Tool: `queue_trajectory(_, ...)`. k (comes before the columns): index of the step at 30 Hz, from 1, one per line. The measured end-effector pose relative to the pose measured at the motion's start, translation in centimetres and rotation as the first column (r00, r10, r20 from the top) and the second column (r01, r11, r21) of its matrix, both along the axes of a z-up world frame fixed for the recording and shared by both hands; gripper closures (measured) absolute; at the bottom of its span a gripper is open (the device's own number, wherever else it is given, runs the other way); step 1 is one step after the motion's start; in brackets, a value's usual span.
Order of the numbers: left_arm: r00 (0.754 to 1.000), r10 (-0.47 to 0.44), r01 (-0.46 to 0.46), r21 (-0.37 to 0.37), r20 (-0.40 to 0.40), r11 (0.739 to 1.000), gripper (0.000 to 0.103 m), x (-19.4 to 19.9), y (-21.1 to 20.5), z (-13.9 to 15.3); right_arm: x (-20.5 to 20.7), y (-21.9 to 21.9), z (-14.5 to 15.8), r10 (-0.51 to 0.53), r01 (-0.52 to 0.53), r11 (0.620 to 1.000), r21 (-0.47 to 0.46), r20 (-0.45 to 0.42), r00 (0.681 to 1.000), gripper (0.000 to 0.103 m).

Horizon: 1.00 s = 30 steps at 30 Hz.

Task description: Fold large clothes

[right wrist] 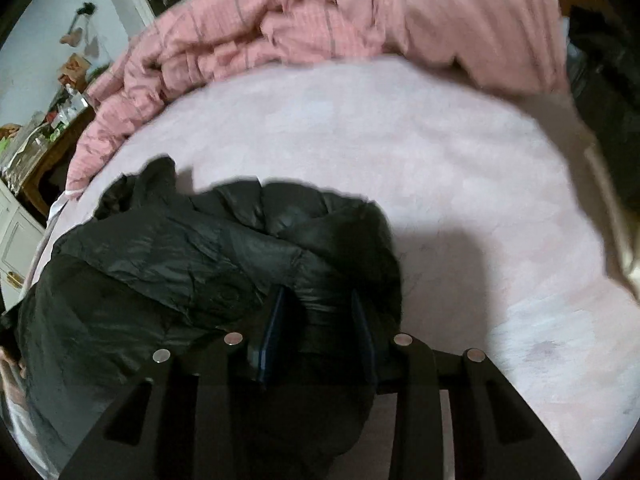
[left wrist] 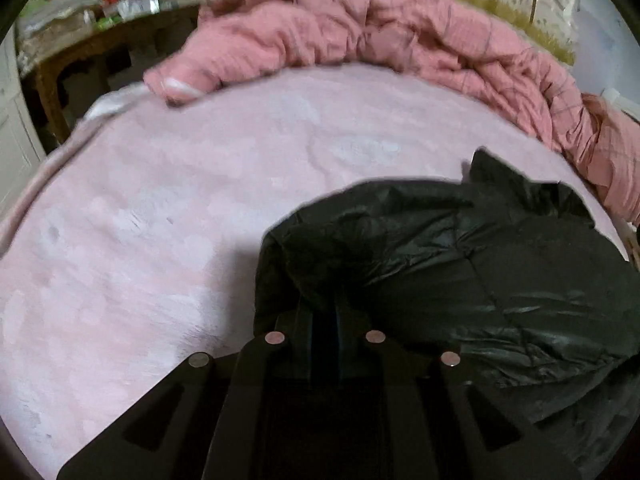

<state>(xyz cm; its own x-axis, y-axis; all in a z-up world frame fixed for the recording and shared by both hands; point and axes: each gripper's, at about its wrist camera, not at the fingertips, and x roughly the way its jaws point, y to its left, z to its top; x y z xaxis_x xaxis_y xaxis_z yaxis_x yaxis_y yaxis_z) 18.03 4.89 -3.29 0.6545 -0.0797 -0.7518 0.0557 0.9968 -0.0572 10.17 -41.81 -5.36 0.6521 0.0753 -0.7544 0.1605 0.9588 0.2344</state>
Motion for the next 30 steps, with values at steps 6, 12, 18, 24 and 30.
queue_trajectory(6,0.95,-0.024,-0.002,0.083,0.311,0.997,0.077,-7.2,0.3,5.9,-6.1,0.1,5.6,-0.03,0.048,0.995,-0.082,0.209,0.977,0.058)
queue_trajectory(12,0.911,-0.107,0.12,-0.007,0.397,0.993,0.077,-11.8,0.2,10.0,-10.0,1.0,8.6,0.052,-0.063,0.998,0.027,0.295,0.954,0.058)
queue_trajectory(18,0.983,-0.17,0.163,0.098,0.072,0.982,0.074,-7.5,-3.5,5.2,-7.7,6.4,4.5,0.277,-0.275,0.96,-0.047,0.038,0.96,0.057)
queue_trajectory(24,0.995,-0.085,0.088,0.052,-0.05,0.995,0.073,-2.1,-3.1,0.6,-3.8,3.3,2.3,0.146,-0.146,0.989,0.02,-0.001,0.989,0.058)
queue_trajectory(30,0.99,-0.129,0.136,0.138,-0.061,0.981,0.073,-1.5,-5.0,-0.5,-3.1,1.1,0.5,0.145,-0.143,0.984,0.105,-0.017,0.989,0.058)
